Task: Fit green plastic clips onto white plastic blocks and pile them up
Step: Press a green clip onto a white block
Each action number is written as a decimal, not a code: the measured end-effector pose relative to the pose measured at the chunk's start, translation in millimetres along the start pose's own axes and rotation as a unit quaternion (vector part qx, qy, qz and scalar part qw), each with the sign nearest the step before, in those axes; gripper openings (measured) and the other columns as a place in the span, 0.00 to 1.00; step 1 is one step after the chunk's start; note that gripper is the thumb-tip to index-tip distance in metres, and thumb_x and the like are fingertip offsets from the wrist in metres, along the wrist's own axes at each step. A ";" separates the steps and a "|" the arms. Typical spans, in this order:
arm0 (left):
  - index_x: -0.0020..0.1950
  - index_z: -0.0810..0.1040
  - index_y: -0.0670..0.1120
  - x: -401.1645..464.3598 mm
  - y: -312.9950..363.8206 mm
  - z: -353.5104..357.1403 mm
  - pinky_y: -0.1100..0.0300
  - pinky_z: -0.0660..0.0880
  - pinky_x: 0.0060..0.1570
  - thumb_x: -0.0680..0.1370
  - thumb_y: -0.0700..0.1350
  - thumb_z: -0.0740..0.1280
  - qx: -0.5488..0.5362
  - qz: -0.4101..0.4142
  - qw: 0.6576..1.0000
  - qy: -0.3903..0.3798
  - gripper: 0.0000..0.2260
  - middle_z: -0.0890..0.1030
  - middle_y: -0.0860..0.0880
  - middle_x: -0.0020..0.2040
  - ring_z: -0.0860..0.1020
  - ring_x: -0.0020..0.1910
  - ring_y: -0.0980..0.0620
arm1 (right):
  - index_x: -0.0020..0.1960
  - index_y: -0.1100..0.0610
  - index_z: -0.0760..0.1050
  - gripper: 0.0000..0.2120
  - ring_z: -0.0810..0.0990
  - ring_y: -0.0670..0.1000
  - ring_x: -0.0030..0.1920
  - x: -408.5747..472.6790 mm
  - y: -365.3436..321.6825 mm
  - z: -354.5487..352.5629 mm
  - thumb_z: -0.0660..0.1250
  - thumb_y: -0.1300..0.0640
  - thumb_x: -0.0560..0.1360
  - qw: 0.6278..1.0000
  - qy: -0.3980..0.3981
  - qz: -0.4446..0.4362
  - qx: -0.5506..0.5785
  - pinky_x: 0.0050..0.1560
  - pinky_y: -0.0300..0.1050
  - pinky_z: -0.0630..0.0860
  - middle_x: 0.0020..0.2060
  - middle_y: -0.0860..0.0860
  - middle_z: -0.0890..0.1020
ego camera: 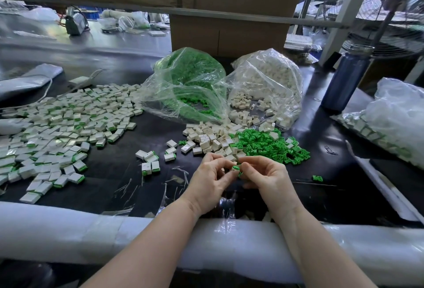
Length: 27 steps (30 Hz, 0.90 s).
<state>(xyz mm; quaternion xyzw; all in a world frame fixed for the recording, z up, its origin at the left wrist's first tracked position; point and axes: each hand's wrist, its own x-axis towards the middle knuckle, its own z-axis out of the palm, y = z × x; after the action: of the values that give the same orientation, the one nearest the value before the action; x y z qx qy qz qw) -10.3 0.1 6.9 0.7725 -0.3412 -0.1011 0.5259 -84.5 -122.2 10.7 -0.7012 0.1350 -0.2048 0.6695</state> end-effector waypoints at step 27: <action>0.52 0.80 0.47 2.7 -9.3 -8.6 0.59 0.76 0.46 0.76 0.37 0.65 0.050 -0.075 0.962 0.256 0.09 0.80 0.47 0.45 0.79 0.40 0.50 | 0.36 0.51 0.77 0.08 0.76 0.44 0.34 4.2 7.6 -6.9 0.71 0.60 0.72 0.975 0.123 -0.054 -0.177 0.37 0.31 0.72 0.32 0.48 0.80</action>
<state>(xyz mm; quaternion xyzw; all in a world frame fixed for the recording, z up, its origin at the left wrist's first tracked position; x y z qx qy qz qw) 0.0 6.7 2.9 0.8216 -0.1407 0.0779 0.5470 -83.4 -130.7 3.7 -0.7845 0.2118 -0.2980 0.5008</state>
